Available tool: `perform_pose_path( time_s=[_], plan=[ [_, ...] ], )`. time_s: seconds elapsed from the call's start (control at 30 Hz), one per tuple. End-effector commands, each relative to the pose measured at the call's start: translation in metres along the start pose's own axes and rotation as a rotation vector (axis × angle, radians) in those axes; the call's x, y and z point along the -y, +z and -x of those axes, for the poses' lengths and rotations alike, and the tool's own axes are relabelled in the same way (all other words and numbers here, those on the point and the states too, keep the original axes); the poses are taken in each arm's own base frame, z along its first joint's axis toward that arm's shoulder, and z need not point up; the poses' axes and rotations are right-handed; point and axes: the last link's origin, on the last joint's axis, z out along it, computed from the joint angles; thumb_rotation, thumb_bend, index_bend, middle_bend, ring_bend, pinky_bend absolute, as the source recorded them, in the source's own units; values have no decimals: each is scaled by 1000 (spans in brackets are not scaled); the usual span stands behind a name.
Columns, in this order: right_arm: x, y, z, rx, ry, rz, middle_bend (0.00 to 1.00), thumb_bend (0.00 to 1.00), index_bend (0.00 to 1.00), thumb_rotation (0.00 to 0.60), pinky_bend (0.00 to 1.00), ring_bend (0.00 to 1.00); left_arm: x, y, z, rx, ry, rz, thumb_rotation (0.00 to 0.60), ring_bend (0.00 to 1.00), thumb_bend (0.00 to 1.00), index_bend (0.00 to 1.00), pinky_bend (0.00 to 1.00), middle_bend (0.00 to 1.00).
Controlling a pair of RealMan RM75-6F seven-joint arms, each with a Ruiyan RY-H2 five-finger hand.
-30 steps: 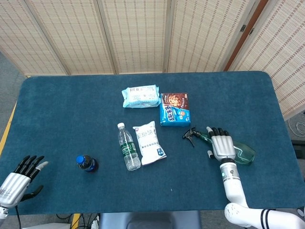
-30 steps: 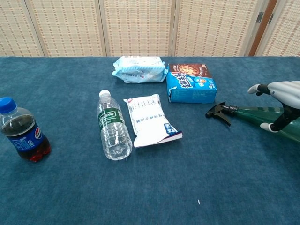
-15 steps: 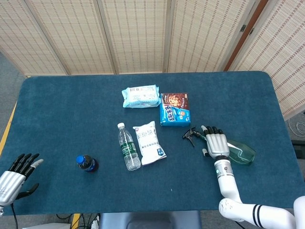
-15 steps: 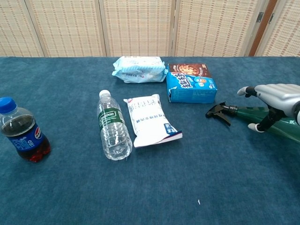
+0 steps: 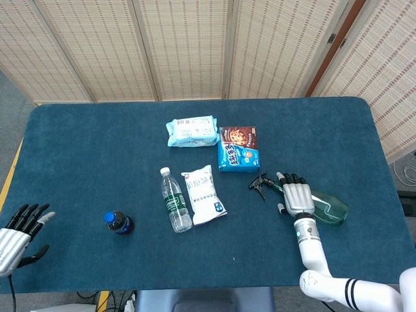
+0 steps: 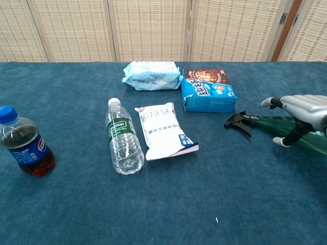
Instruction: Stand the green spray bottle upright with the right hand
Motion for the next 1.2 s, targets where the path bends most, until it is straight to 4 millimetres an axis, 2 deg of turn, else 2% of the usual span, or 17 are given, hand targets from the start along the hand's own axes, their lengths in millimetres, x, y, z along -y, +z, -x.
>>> perform_pose_path(
  time_s=[0.03,0.37,0.6,0.83,1.2],
  plan=[
    [2,2,2,3,-1,-9,155,218,125,600,179,100,0,0,0,3,2,1,600,0,294,116,0,79],
    [8,7,4,-6,-6,-17,260,250,199,600,183,111,3,-2,7,22,-4,-8,600,0,294,116,0,79],
    [8,8,6,-6,-11,-10,270,254,207,600,206,119,5,-2,9,22,-7,-10,600,0,294,116,0,79],
    [9,9,9,-13,-21,-12,293,266,231,600,298,142,7,-3,10,26,-8,-12,600,0,294,116,0,79],
    [12,10,10,-28,-31,-17,339,282,279,600,380,193,8,-5,11,28,-9,-17,600,0,294,116,0,79]
  ],
)
